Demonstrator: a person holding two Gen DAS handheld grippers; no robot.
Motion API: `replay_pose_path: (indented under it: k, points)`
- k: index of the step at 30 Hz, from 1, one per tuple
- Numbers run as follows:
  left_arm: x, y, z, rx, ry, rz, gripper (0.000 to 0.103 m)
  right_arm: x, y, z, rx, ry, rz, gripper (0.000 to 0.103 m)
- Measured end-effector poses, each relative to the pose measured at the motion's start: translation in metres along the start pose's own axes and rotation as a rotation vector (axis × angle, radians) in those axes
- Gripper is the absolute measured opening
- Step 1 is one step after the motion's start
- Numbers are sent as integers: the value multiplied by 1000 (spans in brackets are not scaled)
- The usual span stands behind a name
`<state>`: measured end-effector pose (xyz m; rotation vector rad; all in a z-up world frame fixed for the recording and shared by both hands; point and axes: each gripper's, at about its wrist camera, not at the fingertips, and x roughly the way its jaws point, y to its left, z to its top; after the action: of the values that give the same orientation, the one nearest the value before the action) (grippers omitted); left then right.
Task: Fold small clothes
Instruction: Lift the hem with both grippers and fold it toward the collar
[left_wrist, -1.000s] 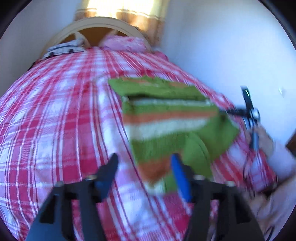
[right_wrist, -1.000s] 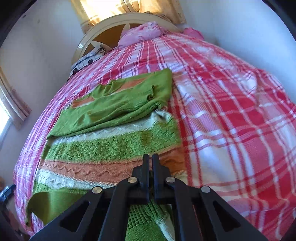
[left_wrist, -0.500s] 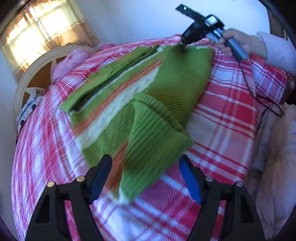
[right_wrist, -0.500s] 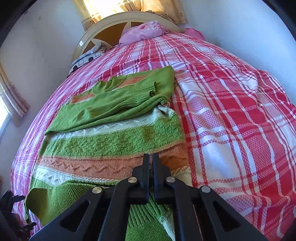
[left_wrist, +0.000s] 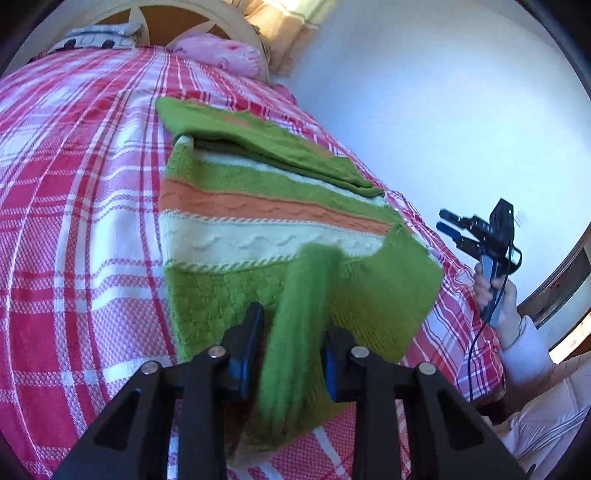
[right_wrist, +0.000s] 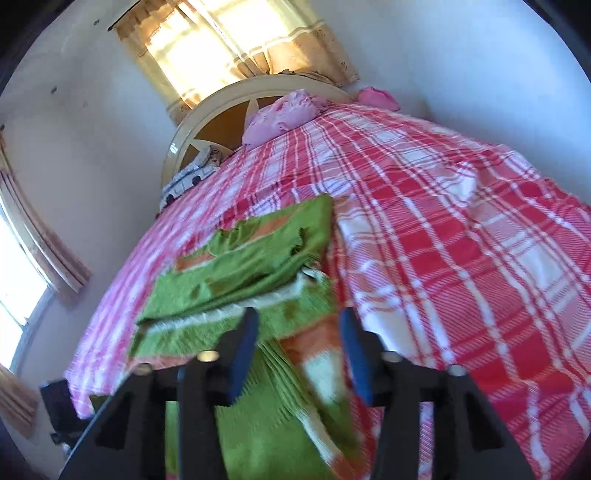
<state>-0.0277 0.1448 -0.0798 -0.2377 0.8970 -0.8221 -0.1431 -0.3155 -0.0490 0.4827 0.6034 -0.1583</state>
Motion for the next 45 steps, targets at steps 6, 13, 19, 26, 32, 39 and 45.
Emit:
replay_pose_path:
  k: [6, 13, 19, 26, 32, 39, 45]
  points:
    - [6, -12, 4, 29, 3, 16, 55, 13, 24, -23, -253, 97, -53, 51]
    - [3, -10, 0, -20, -40, 24, 52, 59, 50, -29, -382, 214, -29, 51]
    - [4, -8, -2, -50, -57, 93, 20, 71, 67, -44, -512, 255, -25, 56]
    - [2, -15, -2, -50, -85, 121, 9, 52, 80, -53, -614, 232, -87, 9]
    - [-21, -21, 27, -78, -169, 143, 8, 6, 84, -23, -496, 60, -47, 9]
    - [-24, -19, 79, -72, -237, 204, 8, 0, 105, 4, -519, -86, -148, 9]
    - [-15, -1, 116, -121, -264, 223, 8, 9, 110, 15, -497, -139, -210, 9]
